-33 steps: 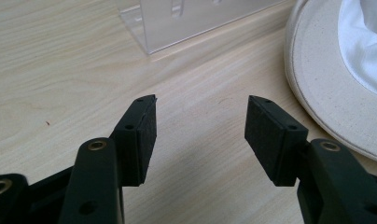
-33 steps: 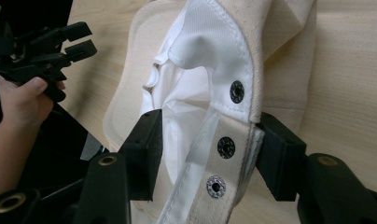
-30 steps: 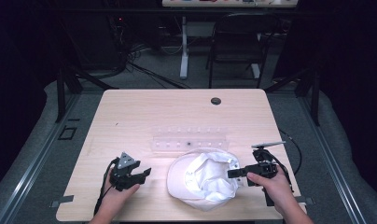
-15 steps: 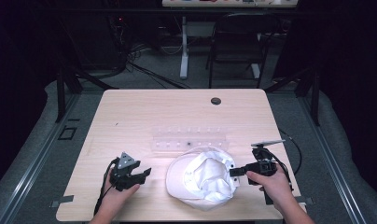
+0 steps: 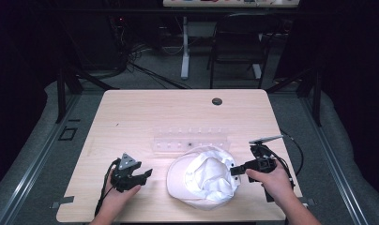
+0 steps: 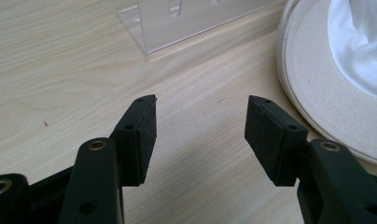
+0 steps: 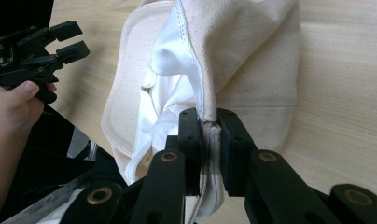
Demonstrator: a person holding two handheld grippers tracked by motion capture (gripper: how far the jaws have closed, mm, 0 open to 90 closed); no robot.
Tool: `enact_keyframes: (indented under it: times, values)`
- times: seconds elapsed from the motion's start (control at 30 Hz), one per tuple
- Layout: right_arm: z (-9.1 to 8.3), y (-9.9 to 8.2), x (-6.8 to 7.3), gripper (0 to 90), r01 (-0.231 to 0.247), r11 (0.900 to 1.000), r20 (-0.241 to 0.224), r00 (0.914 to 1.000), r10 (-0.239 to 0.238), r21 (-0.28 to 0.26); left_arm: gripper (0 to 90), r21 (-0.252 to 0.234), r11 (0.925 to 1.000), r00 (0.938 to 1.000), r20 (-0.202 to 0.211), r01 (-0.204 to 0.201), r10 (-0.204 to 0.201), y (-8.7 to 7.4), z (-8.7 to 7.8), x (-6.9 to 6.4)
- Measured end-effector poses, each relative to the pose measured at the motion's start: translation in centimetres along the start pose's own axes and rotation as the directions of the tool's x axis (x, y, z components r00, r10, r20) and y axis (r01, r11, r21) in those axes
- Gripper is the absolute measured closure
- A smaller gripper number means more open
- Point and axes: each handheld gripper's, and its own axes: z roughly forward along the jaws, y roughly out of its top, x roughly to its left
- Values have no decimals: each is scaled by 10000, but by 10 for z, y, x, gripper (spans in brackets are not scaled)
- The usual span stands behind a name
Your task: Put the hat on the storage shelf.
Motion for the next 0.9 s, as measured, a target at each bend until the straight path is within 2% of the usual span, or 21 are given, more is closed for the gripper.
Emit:
enact_keyframes:
  times: [0.1,0.13,0.17,0.23,0.27,0.3,0.33,0.37,0.47,0.5,0.57,0.67,0.77,0.8,0.83,0.9]
  values:
    - [-1,4,5,805,15,10000,218,9998,-16,50,444,-22,10000,10000,-10,41,-41,0,0,0]
    - [0,4,7,806,-130,9999,341,9993,132,-63,444,-23,10000,10000,-14,44,-44,0,0,0]
    - [-1,6,7,807,-9,9999,368,9993,5,108,444,-24,10000,10000,-25,52,-52,0,0,0]
    - [0,7,8,808,-145,9999,351,9993,145,9,444,-25,10000,10000,-20,49,-49,0,0,0]
    - [-1,9,9,808,-30,9997,331,9995,22,240,444,-25,10000,10000,-12,44,-44,0,0,0]
    - [0,9,11,809,-187,9998,395,9991,183,91,444,-28,10000,10000,-1,43,-43,0,0,0]
    - [-2,11,10,809,-30,9995,372,9993,18,312,444,-23,10000,10000,3,33,-33,0,0,0]
    - [-1,12,12,810,-178,9997,292,9994,173,167,444,-32,10000,10000,0,35,-35,0,0,0]
    - [-4,16,16,811,-125,9996,287,9995,118,247,444,-33,10000,10000,-2,22,-22,0,0,0]
    - [-5,17,20,811,-370,9990,347,9987,361,254,444,-33,10000,10000,-2,19,-19,0,0,0]
    - [-6,19,20,812,-214,9995,324,9993,206,249,444,-41,10000,10000,-1,6,-6,0,0,-1]
    - [-6,22,25,813,-313,9992,457,9985,301,250,444,-55,10000,10000,-7,5,-5,0,0,-1]
    - [-9,25,30,816,-91,9989,486,9988,69,456,444,-35,10000,10000,-8,-22,22,0,0,-1]
    - [-9,25,30,816,-91,9989,486,9988,69,456,444,-35,10000,10000,-8,-22,22,0,0,-1]
    - [-8,25,32,816,-306,9990,474,9985,291,313,444,-32,10000,10000,-5,-52,52,0,0,-1]
    - [-12,28,35,818,-279,9983,456,9986,255,520,444,-59,10000,10000,-12,-36,36,0,0,-1]
